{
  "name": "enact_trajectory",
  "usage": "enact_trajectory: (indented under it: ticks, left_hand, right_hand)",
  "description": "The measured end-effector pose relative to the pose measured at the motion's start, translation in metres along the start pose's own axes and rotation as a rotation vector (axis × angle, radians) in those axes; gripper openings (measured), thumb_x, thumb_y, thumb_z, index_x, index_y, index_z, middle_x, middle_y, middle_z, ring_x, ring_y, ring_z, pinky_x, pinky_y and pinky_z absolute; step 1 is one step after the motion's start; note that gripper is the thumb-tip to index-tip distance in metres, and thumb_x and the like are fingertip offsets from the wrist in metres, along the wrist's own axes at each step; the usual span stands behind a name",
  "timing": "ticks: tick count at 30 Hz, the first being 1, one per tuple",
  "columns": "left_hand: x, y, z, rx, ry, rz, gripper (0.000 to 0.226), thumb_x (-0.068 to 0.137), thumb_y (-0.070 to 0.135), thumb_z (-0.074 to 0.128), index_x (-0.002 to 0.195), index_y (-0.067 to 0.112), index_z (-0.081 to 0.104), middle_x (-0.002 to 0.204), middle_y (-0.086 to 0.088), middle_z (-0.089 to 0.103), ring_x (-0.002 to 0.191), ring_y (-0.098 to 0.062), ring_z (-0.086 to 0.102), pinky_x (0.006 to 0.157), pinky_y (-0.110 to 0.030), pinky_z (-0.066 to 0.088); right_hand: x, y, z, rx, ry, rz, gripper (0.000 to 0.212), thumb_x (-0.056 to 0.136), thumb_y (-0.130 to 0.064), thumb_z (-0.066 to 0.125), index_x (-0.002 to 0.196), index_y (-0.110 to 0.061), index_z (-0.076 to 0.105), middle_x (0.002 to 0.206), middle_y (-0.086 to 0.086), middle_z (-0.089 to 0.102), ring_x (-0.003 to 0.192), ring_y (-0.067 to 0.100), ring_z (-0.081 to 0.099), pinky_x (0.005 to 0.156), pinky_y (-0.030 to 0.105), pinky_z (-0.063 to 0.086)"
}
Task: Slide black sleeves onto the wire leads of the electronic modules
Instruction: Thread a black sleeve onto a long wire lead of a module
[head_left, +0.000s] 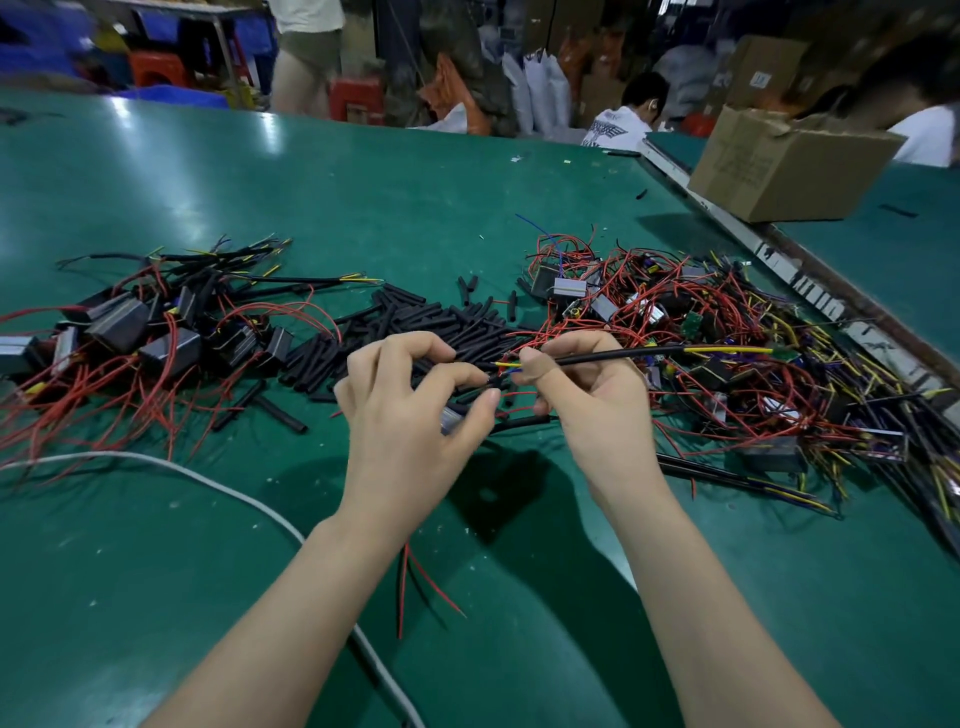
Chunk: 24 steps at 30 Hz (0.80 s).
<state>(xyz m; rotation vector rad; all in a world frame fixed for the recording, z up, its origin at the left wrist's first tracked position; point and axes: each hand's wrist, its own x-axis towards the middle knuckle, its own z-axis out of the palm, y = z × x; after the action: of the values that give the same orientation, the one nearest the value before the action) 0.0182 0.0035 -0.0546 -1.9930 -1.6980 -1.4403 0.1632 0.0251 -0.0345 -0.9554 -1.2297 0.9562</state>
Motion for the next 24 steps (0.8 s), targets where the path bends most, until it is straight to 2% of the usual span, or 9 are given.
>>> enact_trajectory:
  ticks: [4, 7, 10, 16, 19, 21, 24]
  left_hand:
    - [0.0002, -0.0011, 0.0002, 0.044, 0.048, 0.013, 0.019, 0.083, 0.039, 0.063, 0.087, 0.024, 0.074, 0.102, -0.001, 0.059, 0.105, -0.024, 0.039, 0.08, -0.032, 0.026]
    - [0.0009, -0.0005, -0.0011, 0.039, 0.066, 0.017, 0.019, 0.085, 0.038, 0.061, 0.086, 0.024, 0.074, 0.1, -0.001, 0.06, 0.104, -0.024, 0.04, 0.079, -0.032, 0.027]
    - [0.0012, 0.0002, -0.0012, 0.03, 0.062, 0.012, 0.018, 0.085, 0.036, 0.061, 0.084, 0.023, 0.074, 0.099, 0.0, 0.061, 0.103, -0.023, 0.04, 0.078, -0.033, 0.028]
    - [0.0009, 0.0029, -0.0009, -0.035, 0.018, -0.04, 0.019, 0.082, 0.038, 0.061, 0.081, 0.024, 0.074, 0.098, 0.002, 0.06, 0.102, -0.022, 0.04, 0.076, -0.032, 0.027]
    - [0.0019, 0.0033, -0.0012, -0.085, -0.002, -0.119, 0.023, 0.082, 0.039, 0.058, 0.081, 0.023, 0.074, 0.099, 0.002, 0.058, 0.102, -0.022, 0.04, 0.077, -0.028, 0.024]
    - [0.0022, 0.003, -0.0018, -0.113, -0.014, -0.165, 0.025, 0.08, 0.041, 0.056, 0.079, 0.022, 0.073, 0.101, 0.001, 0.057, 0.103, -0.025, 0.042, 0.079, -0.027, 0.023]
    - [0.0032, 0.0045, -0.0027, -0.128, -0.031, -0.211, 0.027, 0.078, 0.04, 0.055, 0.076, 0.019, 0.073, 0.104, 0.0, 0.057, 0.105, -0.029, 0.043, 0.08, -0.027, 0.022]
  right_hand:
    - [-0.002, 0.0022, 0.0026, -0.039, -0.025, -0.008, 0.017, 0.085, -0.005, 0.069, 0.084, -0.017, 0.056, 0.066, -0.002, 0.068, 0.065, 0.013, 0.067, 0.051, 0.019, 0.048]
    - [-0.0026, 0.003, 0.0029, -0.119, -0.009, -0.032, 0.018, 0.084, -0.013, 0.072, 0.081, -0.023, 0.057, 0.07, -0.001, 0.068, 0.07, 0.018, 0.069, 0.058, 0.029, 0.053]
    - [-0.0028, 0.0034, 0.0039, -0.177, 0.01, -0.046, 0.018, 0.083, -0.015, 0.073, 0.08, -0.025, 0.058, 0.07, -0.005, 0.068, 0.069, 0.014, 0.068, 0.065, 0.037, 0.056]
    - [-0.0048, 0.0006, 0.0053, -0.256, 0.01, -0.116, 0.015, 0.084, -0.015, 0.072, 0.082, -0.02, 0.058, 0.074, -0.001, 0.068, 0.067, 0.008, 0.067, 0.062, 0.015, 0.048]
    - [-0.0064, 0.0009, 0.0065, -0.258, -0.024, -0.134, 0.013, 0.085, -0.016, 0.072, 0.084, -0.018, 0.059, 0.075, -0.001, 0.068, 0.069, 0.011, 0.067, 0.065, 0.022, 0.049]
    - [-0.0074, 0.0017, 0.0071, -0.284, -0.051, -0.163, 0.013, 0.085, -0.016, 0.072, 0.085, -0.018, 0.059, 0.074, -0.007, 0.067, 0.069, 0.011, 0.066, 0.066, 0.027, 0.051]
    - [-0.0086, 0.0025, 0.0096, -0.309, -0.076, -0.224, 0.015, 0.084, -0.015, 0.071, 0.085, -0.022, 0.058, 0.073, -0.016, 0.064, 0.066, 0.006, 0.064, 0.064, 0.026, 0.05]
